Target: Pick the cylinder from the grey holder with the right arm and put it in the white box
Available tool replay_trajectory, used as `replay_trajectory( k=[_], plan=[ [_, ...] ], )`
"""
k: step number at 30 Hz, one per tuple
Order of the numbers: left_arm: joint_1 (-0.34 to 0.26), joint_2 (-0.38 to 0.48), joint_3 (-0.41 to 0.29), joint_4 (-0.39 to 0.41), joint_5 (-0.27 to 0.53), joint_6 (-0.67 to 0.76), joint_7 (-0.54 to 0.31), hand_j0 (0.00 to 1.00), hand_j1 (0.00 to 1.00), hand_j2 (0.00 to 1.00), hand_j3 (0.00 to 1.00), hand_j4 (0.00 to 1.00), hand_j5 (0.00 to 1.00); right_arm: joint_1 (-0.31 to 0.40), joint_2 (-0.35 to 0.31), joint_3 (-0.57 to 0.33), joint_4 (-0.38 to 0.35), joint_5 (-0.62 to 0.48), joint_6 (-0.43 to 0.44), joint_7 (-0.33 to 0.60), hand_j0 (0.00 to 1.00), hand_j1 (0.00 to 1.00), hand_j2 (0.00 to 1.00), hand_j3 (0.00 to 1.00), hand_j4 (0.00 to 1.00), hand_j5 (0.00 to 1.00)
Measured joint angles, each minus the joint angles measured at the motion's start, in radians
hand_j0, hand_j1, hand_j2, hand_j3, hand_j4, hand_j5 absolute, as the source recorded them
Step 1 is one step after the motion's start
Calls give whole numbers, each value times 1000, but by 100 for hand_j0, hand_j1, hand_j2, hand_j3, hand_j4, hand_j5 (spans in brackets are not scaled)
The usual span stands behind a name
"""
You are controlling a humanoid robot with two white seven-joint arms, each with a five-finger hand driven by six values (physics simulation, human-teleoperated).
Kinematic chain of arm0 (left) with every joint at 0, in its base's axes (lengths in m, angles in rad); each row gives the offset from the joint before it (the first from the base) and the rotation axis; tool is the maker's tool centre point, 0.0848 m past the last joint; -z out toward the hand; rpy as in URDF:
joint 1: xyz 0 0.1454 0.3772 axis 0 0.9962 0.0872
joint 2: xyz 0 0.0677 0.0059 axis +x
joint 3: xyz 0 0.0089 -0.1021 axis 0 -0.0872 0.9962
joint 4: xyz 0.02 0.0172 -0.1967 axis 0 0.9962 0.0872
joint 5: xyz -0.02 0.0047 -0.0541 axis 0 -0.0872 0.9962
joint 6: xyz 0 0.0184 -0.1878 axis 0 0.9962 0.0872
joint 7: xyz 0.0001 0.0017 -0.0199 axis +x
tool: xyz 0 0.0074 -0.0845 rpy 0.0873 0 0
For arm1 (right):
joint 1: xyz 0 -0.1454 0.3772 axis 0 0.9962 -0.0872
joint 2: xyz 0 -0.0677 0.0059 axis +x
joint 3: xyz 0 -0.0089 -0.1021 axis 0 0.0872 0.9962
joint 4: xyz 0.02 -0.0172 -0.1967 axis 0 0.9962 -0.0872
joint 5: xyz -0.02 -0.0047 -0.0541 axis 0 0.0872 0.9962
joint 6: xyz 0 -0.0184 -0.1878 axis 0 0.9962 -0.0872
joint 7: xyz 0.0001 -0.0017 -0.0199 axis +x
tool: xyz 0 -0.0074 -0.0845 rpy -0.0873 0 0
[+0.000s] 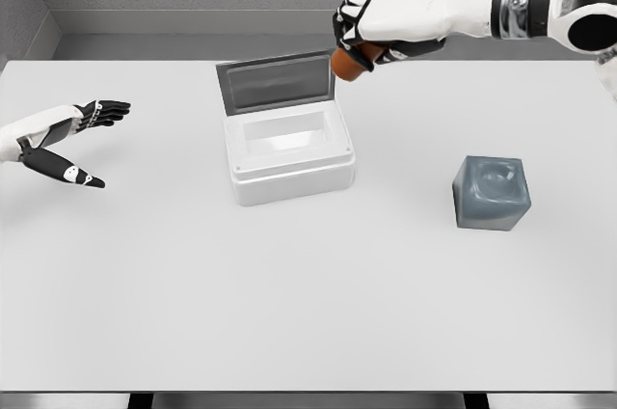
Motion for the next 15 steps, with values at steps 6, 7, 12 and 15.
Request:
replay_trajectory(
  k=[6,7,12,15],
  plan=[
    [0,0,0,0,0,0,0,100,100,100,100,100,100,5,57,45,32,13,0,0,0,0,0,0,0,0],
    [0,0,0,0,0,0,0,100,100,100,100,100,100,6,60,52,34,13,0,0,0,0,0,0,0,0],
    [2,-1,0,-1,0,-2,0,100,100,100,100,100,100,18,60,80,38,14,0,0,0,0,0,0,0,0],
    [2,-1,0,-1,0,-3,0,100,100,100,100,100,100,28,54,87,40,13,0,0,0,0,0,0,0,0]
  ],
)
